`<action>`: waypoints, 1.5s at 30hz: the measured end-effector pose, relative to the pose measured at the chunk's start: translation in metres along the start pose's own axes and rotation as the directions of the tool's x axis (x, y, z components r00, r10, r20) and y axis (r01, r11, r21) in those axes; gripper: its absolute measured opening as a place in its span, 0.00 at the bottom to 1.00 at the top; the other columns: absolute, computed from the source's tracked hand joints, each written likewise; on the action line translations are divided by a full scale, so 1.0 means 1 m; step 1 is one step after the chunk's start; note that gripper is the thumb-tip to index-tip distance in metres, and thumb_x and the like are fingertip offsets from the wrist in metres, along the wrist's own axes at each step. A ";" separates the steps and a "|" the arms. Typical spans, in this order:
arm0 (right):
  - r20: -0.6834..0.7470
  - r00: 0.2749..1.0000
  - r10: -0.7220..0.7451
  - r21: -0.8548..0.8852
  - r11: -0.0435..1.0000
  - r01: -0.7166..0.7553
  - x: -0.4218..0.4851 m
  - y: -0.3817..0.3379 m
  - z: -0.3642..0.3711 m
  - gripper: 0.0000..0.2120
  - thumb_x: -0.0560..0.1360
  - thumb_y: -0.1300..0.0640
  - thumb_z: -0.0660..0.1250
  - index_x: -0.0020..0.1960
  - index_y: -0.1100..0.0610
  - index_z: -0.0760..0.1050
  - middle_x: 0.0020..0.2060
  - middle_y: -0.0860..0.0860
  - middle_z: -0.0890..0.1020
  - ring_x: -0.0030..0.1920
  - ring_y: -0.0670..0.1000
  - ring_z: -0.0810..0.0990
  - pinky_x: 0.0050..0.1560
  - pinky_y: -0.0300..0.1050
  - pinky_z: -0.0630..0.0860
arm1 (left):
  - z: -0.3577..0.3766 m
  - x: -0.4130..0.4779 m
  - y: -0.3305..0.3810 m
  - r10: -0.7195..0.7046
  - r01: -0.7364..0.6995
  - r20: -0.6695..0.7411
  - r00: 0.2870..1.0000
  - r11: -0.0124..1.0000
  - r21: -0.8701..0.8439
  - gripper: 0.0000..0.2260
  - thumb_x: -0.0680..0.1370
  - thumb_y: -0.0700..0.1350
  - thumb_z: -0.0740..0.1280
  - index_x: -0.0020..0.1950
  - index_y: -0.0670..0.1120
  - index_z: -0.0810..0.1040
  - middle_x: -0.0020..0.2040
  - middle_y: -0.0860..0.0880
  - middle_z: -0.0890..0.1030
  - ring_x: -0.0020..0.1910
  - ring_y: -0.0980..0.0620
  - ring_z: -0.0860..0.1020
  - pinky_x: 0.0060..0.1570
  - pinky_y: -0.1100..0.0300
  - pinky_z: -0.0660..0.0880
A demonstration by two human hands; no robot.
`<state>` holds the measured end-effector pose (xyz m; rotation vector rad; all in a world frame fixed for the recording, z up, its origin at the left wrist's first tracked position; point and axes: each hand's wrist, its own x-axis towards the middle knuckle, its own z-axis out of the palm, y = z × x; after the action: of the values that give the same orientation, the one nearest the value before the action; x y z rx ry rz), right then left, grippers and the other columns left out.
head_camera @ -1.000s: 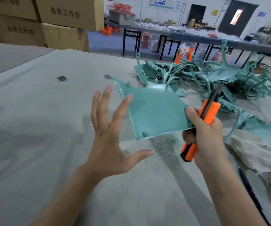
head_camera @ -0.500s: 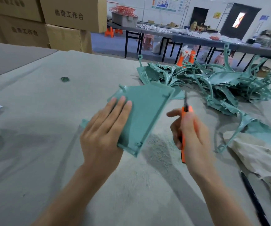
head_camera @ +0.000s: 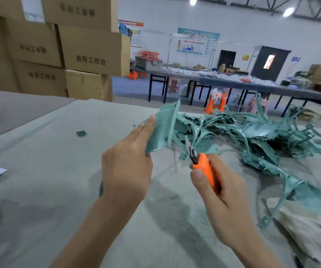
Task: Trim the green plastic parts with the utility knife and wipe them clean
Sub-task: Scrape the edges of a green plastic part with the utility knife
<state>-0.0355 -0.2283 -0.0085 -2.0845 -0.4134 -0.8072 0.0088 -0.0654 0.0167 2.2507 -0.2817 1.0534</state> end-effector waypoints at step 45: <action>0.255 0.966 0.049 -0.015 0.999 -0.047 0.042 0.025 -0.022 0.24 0.75 0.35 0.58 0.34 0.54 0.67 0.27 0.51 0.66 0.28 0.44 0.64 0.30 0.39 0.58 | 0.015 0.015 -0.014 0.310 -0.326 0.135 0.941 0.939 0.113 0.27 0.61 0.28 0.61 0.58 0.40 0.82 0.53 0.38 0.82 0.51 0.37 0.82 0.38 0.43 0.82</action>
<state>0.0008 -0.2606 0.0144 -2.2061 -0.4959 -0.5132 0.0342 -0.0631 0.0148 2.4463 -0.6628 1.1340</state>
